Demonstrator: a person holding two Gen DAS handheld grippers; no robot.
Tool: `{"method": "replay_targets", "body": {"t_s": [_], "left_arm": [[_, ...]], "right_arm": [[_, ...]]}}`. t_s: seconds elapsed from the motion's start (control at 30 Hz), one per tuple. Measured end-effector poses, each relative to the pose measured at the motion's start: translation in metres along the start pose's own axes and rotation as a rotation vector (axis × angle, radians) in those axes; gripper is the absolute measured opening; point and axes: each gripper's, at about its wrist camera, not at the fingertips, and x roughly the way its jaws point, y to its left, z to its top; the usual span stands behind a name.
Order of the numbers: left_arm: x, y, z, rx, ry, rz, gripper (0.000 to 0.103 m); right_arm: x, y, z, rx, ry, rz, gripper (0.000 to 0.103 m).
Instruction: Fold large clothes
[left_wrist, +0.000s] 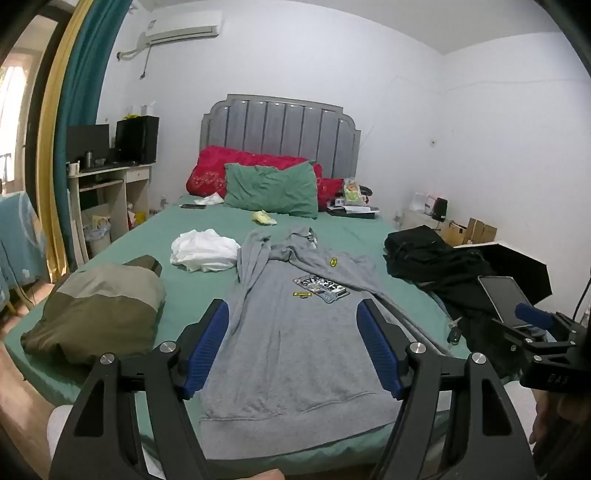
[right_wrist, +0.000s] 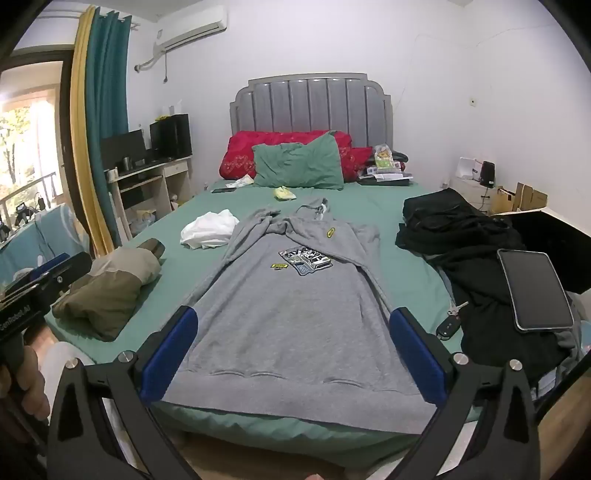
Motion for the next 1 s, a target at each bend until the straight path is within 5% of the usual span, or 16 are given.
{"method": "replay_targets", "body": {"t_s": [1.0], "left_arm": [[-0.010, -0.006, 0.001, 0.032, -0.022, 0.001, 0.075]], "right_arm": [[0.004, -0.007, -0.004, 0.012, 0.010, 0.001, 0.102]]}}
